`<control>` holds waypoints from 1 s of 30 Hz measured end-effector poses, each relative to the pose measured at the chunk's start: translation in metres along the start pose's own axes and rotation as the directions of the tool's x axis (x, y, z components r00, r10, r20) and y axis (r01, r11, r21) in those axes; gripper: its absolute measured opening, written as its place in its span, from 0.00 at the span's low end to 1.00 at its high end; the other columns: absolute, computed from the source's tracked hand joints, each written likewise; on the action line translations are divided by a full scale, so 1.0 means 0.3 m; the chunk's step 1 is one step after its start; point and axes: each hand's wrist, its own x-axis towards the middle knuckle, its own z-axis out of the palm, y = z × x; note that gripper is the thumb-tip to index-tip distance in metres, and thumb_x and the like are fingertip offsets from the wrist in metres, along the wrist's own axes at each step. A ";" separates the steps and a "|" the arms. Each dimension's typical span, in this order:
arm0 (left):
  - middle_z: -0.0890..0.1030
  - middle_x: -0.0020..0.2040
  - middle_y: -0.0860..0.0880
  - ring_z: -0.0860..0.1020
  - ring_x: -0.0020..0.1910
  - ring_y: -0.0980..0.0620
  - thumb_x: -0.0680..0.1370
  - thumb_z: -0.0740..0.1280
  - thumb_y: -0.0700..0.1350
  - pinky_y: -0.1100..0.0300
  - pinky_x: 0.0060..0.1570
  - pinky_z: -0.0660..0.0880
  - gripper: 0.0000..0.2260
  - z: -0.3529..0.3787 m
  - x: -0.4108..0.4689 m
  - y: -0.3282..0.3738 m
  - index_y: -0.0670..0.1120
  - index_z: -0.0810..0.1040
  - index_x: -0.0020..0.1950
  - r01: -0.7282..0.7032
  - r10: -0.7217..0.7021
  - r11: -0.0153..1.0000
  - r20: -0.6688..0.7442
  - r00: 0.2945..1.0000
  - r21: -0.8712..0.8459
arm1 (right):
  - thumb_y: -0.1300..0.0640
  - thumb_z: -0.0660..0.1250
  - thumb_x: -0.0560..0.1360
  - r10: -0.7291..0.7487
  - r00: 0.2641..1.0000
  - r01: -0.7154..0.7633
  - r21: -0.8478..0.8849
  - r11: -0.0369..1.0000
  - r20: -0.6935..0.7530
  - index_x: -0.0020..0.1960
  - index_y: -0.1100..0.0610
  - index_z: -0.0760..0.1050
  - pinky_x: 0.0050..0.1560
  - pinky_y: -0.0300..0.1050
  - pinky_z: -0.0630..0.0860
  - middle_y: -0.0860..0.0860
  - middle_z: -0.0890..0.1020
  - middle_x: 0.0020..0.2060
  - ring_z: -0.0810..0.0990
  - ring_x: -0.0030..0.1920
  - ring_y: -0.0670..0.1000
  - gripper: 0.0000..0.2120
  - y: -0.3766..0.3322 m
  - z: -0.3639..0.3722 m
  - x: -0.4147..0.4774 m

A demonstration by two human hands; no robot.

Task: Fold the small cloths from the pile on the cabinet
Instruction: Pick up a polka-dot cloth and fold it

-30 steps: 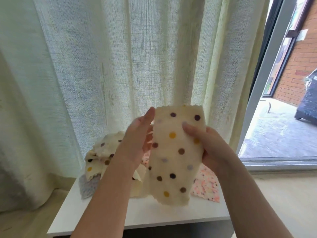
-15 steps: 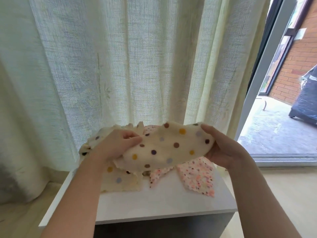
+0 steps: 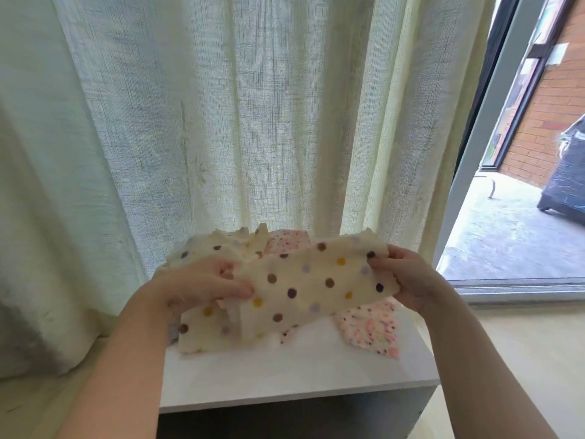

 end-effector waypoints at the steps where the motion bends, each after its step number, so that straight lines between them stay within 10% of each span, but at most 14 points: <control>1: 0.81 0.40 0.42 0.81 0.38 0.49 0.68 0.76 0.38 0.61 0.39 0.79 0.07 -0.008 0.010 -0.001 0.39 0.79 0.40 -0.025 0.016 0.984 -0.050 0.999 -0.179 | 0.70 0.64 0.75 -0.016 1.000 0.017 0.048 0.999 -0.016 0.60 0.65 0.77 0.40 0.51 0.83 0.59 0.85 0.46 0.85 0.42 0.57 0.13 -0.007 -0.001 -0.001; 6: 0.81 0.40 0.40 0.79 0.37 0.47 0.77 0.63 0.38 0.52 0.41 0.77 0.07 0.050 0.102 0.037 0.41 0.79 0.40 -0.138 -0.207 0.806 -0.493 0.845 -0.576 | 0.61 0.64 0.78 0.006 0.998 -0.013 0.099 0.995 0.064 0.58 0.60 0.79 0.39 0.51 0.83 0.58 0.85 0.47 0.85 0.44 0.57 0.11 -0.026 0.022 -0.008; 10: 0.78 0.41 0.46 0.74 0.42 0.49 0.82 0.59 0.48 0.54 0.43 0.72 0.13 0.130 0.118 0.064 0.44 0.75 0.42 -0.104 -0.036 0.985 -0.763 0.646 -0.134 | 0.51 0.63 0.80 -0.001 0.996 -0.006 -0.091 0.996 -0.085 0.52 0.57 0.80 0.37 0.46 0.79 0.54 0.86 0.40 0.84 0.39 0.53 0.11 -0.015 0.086 -0.004; 18: 0.68 0.32 0.49 0.65 0.30 0.53 0.84 0.54 0.47 0.58 0.30 0.60 0.15 0.152 0.087 0.047 0.47 0.63 0.37 -0.095 0.314 0.949 -0.893 0.322 0.299 | 0.53 0.61 0.82 -0.538 0.760 0.372 -0.434 0.821 -0.365 0.47 0.63 0.73 0.29 0.43 0.69 0.53 0.75 0.33 0.72 0.32 0.50 0.13 0.013 0.120 0.010; 21: 0.68 0.32 0.48 0.66 0.33 0.51 0.82 0.59 0.48 0.60 0.33 0.64 0.14 0.110 0.089 0.058 0.45 0.66 0.37 -0.218 0.191 0.971 -0.874 0.446 0.100 | 0.55 0.62 0.81 -0.543 0.771 0.413 -0.389 0.823 -0.331 0.45 0.60 0.75 0.29 0.43 0.71 0.49 0.77 0.31 0.74 0.30 0.47 0.10 -0.014 0.126 -0.009; 25: 0.80 0.36 0.46 0.75 0.34 0.47 0.68 0.68 0.54 0.58 0.35 0.74 0.13 -0.001 0.031 0.036 0.45 0.79 0.40 -0.299 0.060 0.732 -0.380 0.923 -0.612 | 0.54 0.65 0.80 -0.412 0.895 0.391 -0.144 0.909 -0.170 0.48 0.53 0.80 0.33 0.40 0.79 0.47 0.84 0.33 0.82 0.34 0.45 0.06 -0.078 0.118 -0.063; 30: 0.82 0.55 0.36 0.82 0.38 0.44 0.65 0.77 0.60 0.57 0.35 0.80 0.34 0.062 0.005 0.059 0.47 0.72 0.65 -0.033 0.107 0.947 0.214 0.971 -0.321 | 0.52 0.65 0.78 -0.287 0.950 0.298 -0.079 0.951 0.123 0.52 0.56 0.80 0.36 0.41 0.80 0.51 0.85 0.38 0.84 0.39 0.49 0.09 -0.144 0.146 -0.129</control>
